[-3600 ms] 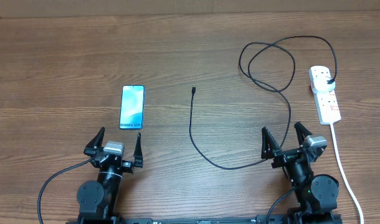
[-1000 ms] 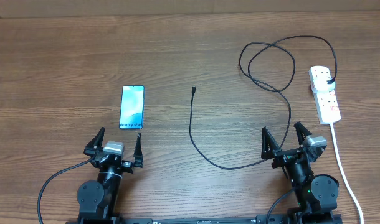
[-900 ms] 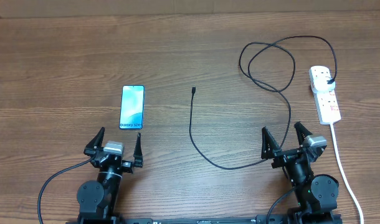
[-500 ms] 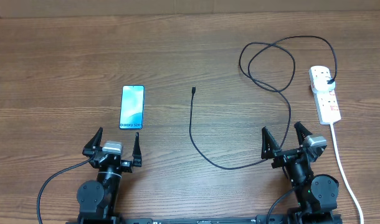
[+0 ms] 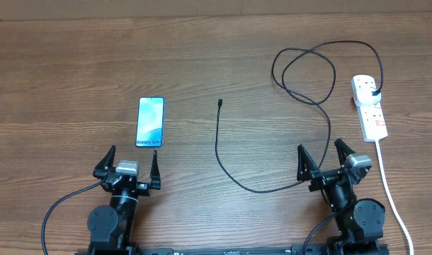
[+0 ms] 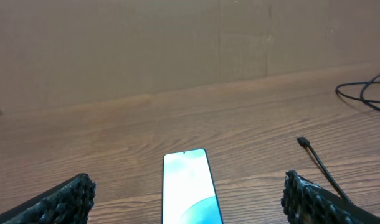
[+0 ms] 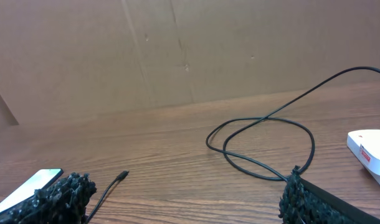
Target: Plug charger to phone and switch on socket
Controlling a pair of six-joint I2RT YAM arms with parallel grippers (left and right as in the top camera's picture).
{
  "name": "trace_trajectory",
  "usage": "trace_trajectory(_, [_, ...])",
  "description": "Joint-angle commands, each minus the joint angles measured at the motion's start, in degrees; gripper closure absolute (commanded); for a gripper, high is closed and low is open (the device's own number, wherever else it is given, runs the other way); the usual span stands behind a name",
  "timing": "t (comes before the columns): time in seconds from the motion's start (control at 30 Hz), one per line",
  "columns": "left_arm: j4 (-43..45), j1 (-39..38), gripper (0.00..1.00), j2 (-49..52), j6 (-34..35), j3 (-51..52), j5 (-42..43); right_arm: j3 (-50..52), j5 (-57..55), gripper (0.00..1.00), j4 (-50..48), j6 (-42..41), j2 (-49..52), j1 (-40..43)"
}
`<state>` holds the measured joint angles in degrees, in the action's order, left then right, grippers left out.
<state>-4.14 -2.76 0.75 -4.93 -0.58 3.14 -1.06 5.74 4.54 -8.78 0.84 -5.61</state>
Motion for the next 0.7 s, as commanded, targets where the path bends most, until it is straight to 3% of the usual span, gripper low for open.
trace_trajectory(0.0, [0.1, 0.2, 0.01, -0.5, -1.5, 0.3, -0.8, 0.6, 0.1, 0.0, -0.3, 0.1, -0.7, 0.5])
trace_trajectory(0.67, [5.8, 0.3, 0.0, -0.5, 0.5, 0.3, -2.2, 0.6, 0.1, 0.0, -0.3, 0.1, -0.7, 0.5])
